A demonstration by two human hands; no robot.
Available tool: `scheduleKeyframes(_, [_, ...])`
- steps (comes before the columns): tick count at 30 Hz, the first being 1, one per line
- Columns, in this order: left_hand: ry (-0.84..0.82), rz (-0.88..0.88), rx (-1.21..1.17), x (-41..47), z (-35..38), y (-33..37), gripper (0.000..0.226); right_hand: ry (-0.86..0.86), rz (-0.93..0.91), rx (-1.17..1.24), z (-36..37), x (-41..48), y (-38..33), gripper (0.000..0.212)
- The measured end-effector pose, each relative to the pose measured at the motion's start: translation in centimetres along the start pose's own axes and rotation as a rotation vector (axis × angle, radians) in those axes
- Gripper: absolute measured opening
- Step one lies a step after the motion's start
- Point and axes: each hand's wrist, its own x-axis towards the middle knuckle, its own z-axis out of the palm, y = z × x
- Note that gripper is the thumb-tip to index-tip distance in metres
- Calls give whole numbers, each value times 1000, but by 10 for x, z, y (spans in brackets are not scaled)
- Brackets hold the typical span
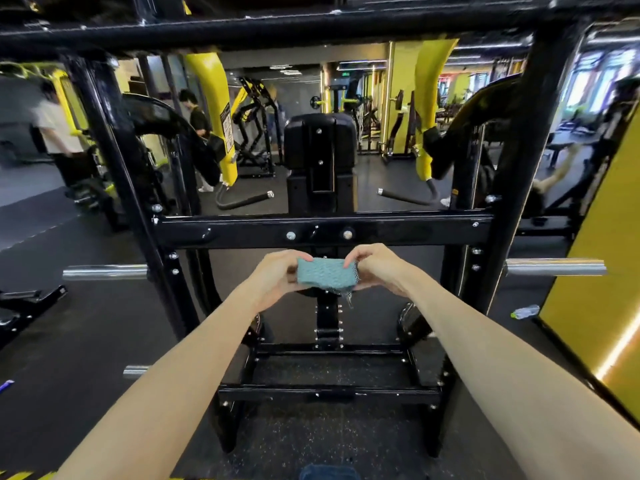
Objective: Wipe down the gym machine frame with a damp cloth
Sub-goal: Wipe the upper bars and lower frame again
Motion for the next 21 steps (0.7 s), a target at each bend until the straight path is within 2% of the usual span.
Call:
scheduleKeyframes(3, [-46,-90,-87,9,11,4,18,11,142,167,-7,-6,-9,14])
scheduleKeyframes(5, [-87,-55,-92,13,27,14,11,79,115,192,-17,-5,-13,5])
scheduleKeyframes(6, [-104,-26,-128,15,36,19,17,120,85,170,-22,-4,-13,10])
scheduleKeyframes(8, [-146,8,-188,18,58,29,31,152,30,69,-35,-1,-15,40])
scheduleKeyframes(10, [-181,16,-101,22,82,35,39,132,-13,-112,-48,-6,-22,50])
scheduleKeyframes(13, [-165,73,126,25,120,41,33,105,-1,-278,-74,-16,-30,31])
scheduleKeyframes(17, [-207,71,57,39,157,33,20,-36,204,-133,-128,-24,-10,17])
scheduleKeyframes(19, [-100,69,353,51,180,15,14,-69,288,-363,-151,-27,9,8])
scheduleKeyframes(20, [-56,76,468,54,195,2,13,-65,314,-475,-161,-30,20,12])
scheduleKeyframes(21, [-48,76,499,55,213,-7,13,-65,333,-506,-172,-33,28,13])
